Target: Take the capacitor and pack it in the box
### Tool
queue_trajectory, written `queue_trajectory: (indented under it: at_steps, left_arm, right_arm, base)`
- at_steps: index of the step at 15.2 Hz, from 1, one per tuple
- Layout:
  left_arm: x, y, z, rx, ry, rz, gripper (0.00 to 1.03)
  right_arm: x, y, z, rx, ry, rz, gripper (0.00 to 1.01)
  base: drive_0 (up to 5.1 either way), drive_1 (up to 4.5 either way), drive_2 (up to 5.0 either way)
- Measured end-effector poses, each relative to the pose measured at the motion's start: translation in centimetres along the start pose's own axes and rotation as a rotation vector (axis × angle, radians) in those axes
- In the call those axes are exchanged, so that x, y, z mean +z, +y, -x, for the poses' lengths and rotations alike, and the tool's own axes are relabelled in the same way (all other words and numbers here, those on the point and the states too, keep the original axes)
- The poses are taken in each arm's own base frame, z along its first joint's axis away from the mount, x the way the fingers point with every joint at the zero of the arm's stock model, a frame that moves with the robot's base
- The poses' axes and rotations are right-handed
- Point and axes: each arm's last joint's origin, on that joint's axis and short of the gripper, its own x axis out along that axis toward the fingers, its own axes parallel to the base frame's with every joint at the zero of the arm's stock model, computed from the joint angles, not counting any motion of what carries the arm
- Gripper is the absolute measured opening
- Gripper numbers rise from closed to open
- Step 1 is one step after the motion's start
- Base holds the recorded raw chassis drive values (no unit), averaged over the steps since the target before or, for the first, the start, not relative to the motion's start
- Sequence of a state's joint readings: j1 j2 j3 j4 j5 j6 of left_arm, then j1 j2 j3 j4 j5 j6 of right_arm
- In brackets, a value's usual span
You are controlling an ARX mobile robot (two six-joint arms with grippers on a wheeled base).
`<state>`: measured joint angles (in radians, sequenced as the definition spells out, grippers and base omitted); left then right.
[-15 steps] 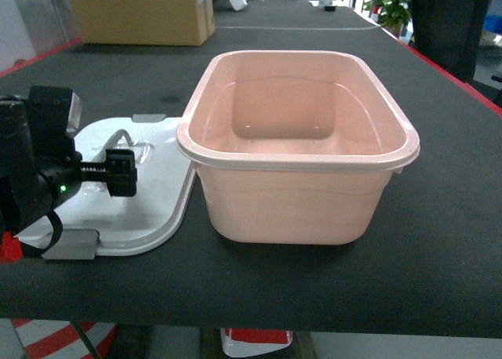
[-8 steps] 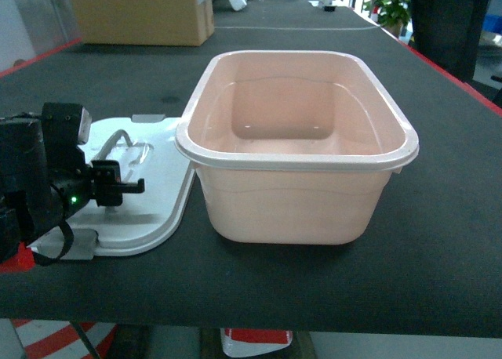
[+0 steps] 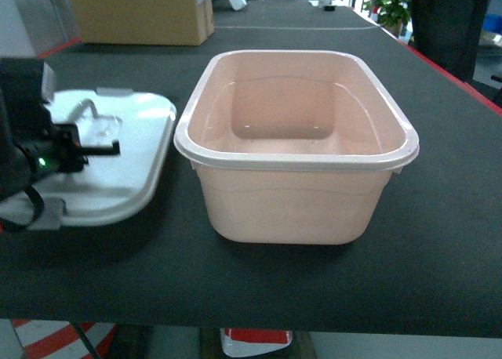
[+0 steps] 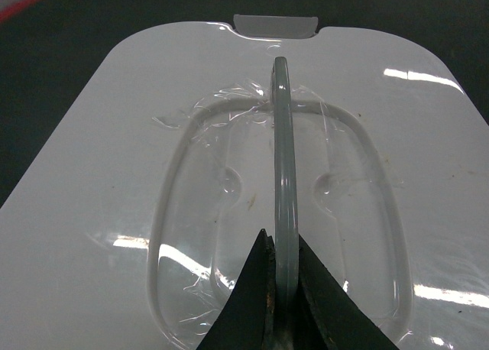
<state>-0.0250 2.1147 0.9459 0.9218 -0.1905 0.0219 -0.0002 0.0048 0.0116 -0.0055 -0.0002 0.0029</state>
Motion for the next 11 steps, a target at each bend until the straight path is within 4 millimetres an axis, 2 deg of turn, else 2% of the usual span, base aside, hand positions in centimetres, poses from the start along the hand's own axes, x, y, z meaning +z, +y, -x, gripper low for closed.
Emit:
queue_trajectory:
  at_steps: [2, 4, 5, 6, 8, 9, 11]
  left_arm:
    - [8.3, 1.2, 2.2, 0.069, -0.127, 0.03, 0.02]
    - [13.4, 0.9, 4.1, 0.083, -0.211, 0.06, 0.02]
    - [15.7, -0.2, 5.4, 0.075, -0.242, 0.079, 0.02]
    - [16.8, -2.1, 6.3, 0.051, -0.246, 0.097, 0.02]
    - [16.3, -7.9, 7.2, -0.019, -0.204, 0.092, 0.02]
    - [15.2, -16.9, 8.2, -0.11, -0.148, 0.077, 0.02]
    - [15.2, -20.0, 8.6, -0.137, -0.136, 0.081, 0.02]
  right_arm:
    - [0.0, 0.0, 0.0, 0.0, 0.0, 0.0, 0.98]
    - [0.0, 0.0, 0.0, 0.0, 0.0, 0.0, 0.98]
    - [0.0, 0.0, 0.0, 0.0, 0.0, 0.0, 0.98]
    - [0.0, 0.0, 0.0, 0.0, 0.0, 0.0, 0.98]
    - [0.0, 0.0, 0.0, 0.0, 0.0, 0.0, 0.98]
    - [0.0, 0.0, 0.0, 0.0, 0.0, 0.0, 0.98]
    - [0.0, 0.0, 0.0, 0.0, 0.0, 0.0, 0.98]
  base:
    - [0.0, 0.0, 0.0]
    - [0.0, 0.0, 0.0]
    - [0.0, 0.0, 0.0]
    - [0.0, 0.0, 0.0]
    - [0.0, 0.0, 0.0]
    - [0.0, 0.0, 0.0]
    - [0.0, 0.0, 0.0]
